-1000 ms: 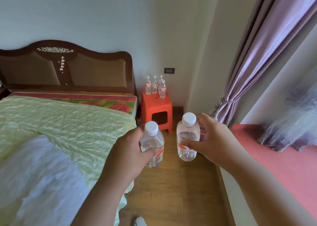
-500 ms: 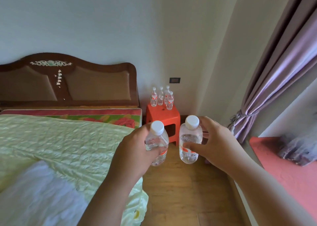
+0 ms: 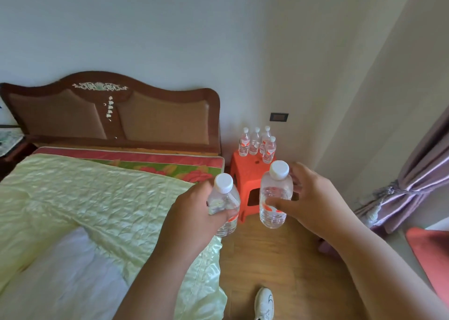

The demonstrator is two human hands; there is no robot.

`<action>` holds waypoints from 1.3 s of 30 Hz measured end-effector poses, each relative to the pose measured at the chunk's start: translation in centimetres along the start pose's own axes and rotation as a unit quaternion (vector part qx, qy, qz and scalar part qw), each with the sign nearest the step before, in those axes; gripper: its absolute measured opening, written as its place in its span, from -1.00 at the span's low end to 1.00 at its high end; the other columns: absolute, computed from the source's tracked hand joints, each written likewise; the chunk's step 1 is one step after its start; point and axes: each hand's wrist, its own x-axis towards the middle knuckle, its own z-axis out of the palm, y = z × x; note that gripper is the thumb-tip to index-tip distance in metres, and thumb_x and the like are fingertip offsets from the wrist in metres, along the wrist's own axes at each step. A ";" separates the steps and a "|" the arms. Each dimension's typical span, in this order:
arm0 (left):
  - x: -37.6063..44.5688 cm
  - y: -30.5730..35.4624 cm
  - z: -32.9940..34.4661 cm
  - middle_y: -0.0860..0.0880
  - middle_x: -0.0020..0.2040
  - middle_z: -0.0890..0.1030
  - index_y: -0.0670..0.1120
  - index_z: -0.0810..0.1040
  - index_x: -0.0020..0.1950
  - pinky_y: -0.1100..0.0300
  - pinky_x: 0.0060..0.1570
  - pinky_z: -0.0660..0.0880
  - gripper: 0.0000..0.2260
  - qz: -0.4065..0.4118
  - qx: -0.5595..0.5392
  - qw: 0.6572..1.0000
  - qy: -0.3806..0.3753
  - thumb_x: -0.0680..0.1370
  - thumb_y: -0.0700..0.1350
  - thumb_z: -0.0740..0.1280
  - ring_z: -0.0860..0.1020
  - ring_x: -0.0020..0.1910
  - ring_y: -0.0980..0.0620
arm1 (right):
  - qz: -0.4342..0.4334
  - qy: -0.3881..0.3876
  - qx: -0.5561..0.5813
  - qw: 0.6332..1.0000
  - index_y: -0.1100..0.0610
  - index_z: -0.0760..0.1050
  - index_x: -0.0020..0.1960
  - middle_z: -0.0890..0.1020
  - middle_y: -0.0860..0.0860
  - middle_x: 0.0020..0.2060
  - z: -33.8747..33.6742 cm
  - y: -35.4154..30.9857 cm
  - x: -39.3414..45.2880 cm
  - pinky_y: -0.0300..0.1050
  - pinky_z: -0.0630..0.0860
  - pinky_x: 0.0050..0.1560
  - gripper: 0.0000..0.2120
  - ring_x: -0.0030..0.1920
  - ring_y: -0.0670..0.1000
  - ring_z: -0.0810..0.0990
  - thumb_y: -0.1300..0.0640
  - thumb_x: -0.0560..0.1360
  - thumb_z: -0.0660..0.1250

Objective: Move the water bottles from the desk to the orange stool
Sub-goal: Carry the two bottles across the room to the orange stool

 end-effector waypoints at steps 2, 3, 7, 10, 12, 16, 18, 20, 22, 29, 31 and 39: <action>2.5 0.2 0.4 0.17 -0.01 0.63 0.18 0.55 0.15 -0.03 0.00 0.60 -0.60 -0.013 0.002 1.000 0.000 0.39 0.24 0.53 0.62 0.00 0.11 | -0.002 -0.007 0.006 1.000 -0.18 0.43 0.28 0.63 -0.20 0.08 -0.1 0.8 2.9 -0.10 0.60 0.05 -0.37 0.03 -0.15 0.64 -0.14 0.27 0.59; 3.8 0.3 0.7 0.17 -0.01 0.63 0.17 0.55 0.14 -0.03 0.00 0.60 -0.60 -0.016 0.005 1.000 0.004 0.39 0.25 0.53 0.61 0.00 0.11 | -0.002 -0.010 0.008 1.000 -0.17 0.42 0.29 0.63 -0.20 0.09 -0.1 1.4 4.5 -0.08 0.60 0.07 -0.35 0.04 -0.14 0.64 -0.14 0.28 0.60; 9.5 0.7 2.4 0.18 -0.02 0.63 0.17 0.53 0.06 -0.03 -0.03 0.59 -0.63 -0.030 0.011 0.999 0.004 0.37 0.26 0.52 0.61 0.00 0.12 | -0.005 -0.013 0.023 1.000 -0.18 0.44 0.28 0.64 -0.19 0.07 -0.6 3.9 10.3 -0.02 0.61 0.07 -0.36 0.03 -0.11 0.65 -0.12 0.27 0.60; 13.7 1.4 3.9 0.18 -0.04 0.62 0.15 0.53 0.03 0.00 -0.04 0.58 -0.66 -0.042 0.019 0.999 0.013 0.38 0.23 0.54 0.60 0.00 0.14 | -0.001 -0.026 0.025 0.999 -0.22 0.42 0.28 0.64 -0.17 0.05 -1.1 6.0 14.3 0.00 0.61 0.05 -0.34 0.01 -0.10 0.65 -0.21 0.22 0.54; 16.2 2.0 4.8 0.15 -0.09 0.60 0.11 0.54 0.01 -0.01 -0.09 0.57 -0.67 -0.043 0.023 0.999 0.023 0.39 0.20 0.55 0.59 -0.05 0.13 | 0.000 -0.029 0.026 0.999 -0.23 0.41 0.29 0.65 -0.17 0.04 -1.7 7.1 16.9 0.00 0.61 0.05 -0.32 0.00 -0.10 0.65 -0.24 0.20 0.52; 21.0 2.5 6.7 0.13 -0.16 0.60 0.09 0.55 -0.02 0.00 -0.15 0.56 -0.67 -0.040 0.012 0.999 0.014 0.38 0.18 0.56 0.58 -0.15 0.12 | 0.014 -0.020 0.027 0.999 -0.22 0.42 0.28 0.64 -0.18 0.06 -3.0 9.2 21.2 -0.07 0.59 0.08 -0.36 0.05 -0.12 0.63 -0.12 0.26 0.59; 23.3 2.6 7.4 0.13 -0.18 0.61 0.10 0.53 -0.05 -0.02 -0.19 0.56 -0.67 -0.037 0.006 0.999 0.009 0.37 0.20 0.56 0.59 -0.18 0.10 | 0.023 -0.021 0.026 0.999 -0.22 0.42 0.28 0.64 -0.19 0.06 -3.3 9.9 22.9 -0.09 0.59 0.07 -0.36 0.05 -0.13 0.63 -0.11 0.27 0.59; 25.9 2.5 8.2 0.15 -0.17 0.61 0.12 0.53 -0.03 0.01 -0.18 0.56 -0.67 -0.035 0.004 0.999 -0.004 0.37 0.21 0.55 0.60 -0.18 0.13 | 0.036 -0.022 0.021 0.999 -0.21 0.42 0.28 0.64 -0.19 0.06 -3.4 10.7 24.8 -0.10 0.59 0.05 -0.37 0.04 -0.13 0.63 -0.10 0.28 0.59; 28.7 2.4 9.0 0.17 -0.15 0.62 0.15 0.54 0.02 0.07 -0.16 0.56 -0.66 -0.029 0.004 0.999 -0.018 0.37 0.22 0.55 0.60 -0.15 0.17 | 0.048 -0.017 0.015 0.999 -0.20 0.43 0.28 0.64 -0.18 0.05 -3.5 11.4 27.0 -0.16 0.58 0.01 -0.38 0.01 -0.13 0.62 -0.08 0.29 0.59; 38.6 0.6 11.4 0.21 -0.08 0.60 0.17 0.56 0.12 0.15 -0.13 0.53 -0.60 0.005 0.001 0.999 -0.050 0.37 0.20 0.58 0.57 -0.10 0.20 | 0.086 0.008 0.001 0.996 -0.25 0.42 0.25 0.60 -0.21 0.04 -2.8 13.6 34.1 -0.20 0.54 -0.06 -0.41 -0.01 -0.17 0.60 -0.09 0.29 0.57; 41.1 -0.2 12.1 0.18 -0.08 0.61 0.16 0.56 0.13 0.05 -0.10 0.56 -0.60 0.014 -0.003 0.998 -0.058 0.37 0.17 0.57 0.58 -0.10 0.18 | 0.094 0.004 -0.015 0.995 -0.24 0.42 0.26 0.59 -0.21 0.06 -2.4 14.0 36.0 -0.22 0.51 -0.08 -0.41 0.00 -0.15 0.58 -0.10 0.30 0.57; 47.3 -5.0 15.7 0.19 -0.06 0.62 0.19 0.52 0.12 0.01 -0.07 0.57 -0.59 -0.011 -0.013 0.997 -0.069 0.34 0.18 0.55 0.59 -0.07 0.16 | 0.116 -0.011 -0.041 0.992 -0.18 0.40 0.32 0.53 -0.18 0.12 2.1 18.0 41.3 -0.25 0.40 -0.04 -0.36 0.17 -0.07 0.46 -0.15 0.30 0.55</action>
